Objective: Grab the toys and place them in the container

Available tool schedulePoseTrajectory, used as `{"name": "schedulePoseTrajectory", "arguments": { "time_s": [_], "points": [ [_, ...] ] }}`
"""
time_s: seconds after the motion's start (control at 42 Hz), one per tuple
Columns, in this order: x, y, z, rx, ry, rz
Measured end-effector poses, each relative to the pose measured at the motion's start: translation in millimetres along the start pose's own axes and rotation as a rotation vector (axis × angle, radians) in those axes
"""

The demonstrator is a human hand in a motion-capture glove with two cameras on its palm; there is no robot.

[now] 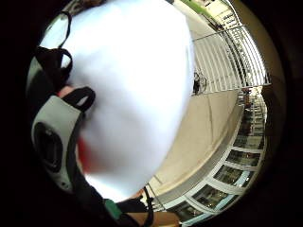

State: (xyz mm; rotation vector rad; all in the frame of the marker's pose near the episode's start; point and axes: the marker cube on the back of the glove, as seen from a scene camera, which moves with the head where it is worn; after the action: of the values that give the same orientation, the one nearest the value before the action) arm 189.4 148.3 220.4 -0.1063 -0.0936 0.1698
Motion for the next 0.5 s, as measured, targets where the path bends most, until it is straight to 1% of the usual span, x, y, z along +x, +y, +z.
{"name": "schedulePoseTrajectory", "arguments": {
  "time_s": [0.095, 0.143, 0.238, 0.381, 0.452, 0.5],
  "points": [
    [-8, 4, -6, -0.058, 0.029, 0.024],
    [-13, -2, -10, -0.047, 0.046, 0.020],
    [-24, -36, -30, 0.184, 0.051, -0.034],
    [-58, -48, -110, 0.199, 0.040, -0.010],
    [-83, -55, -165, 0.180, 0.030, -0.035],
    [-103, -63, -200, 0.195, 0.014, -0.053]
  ]
}}
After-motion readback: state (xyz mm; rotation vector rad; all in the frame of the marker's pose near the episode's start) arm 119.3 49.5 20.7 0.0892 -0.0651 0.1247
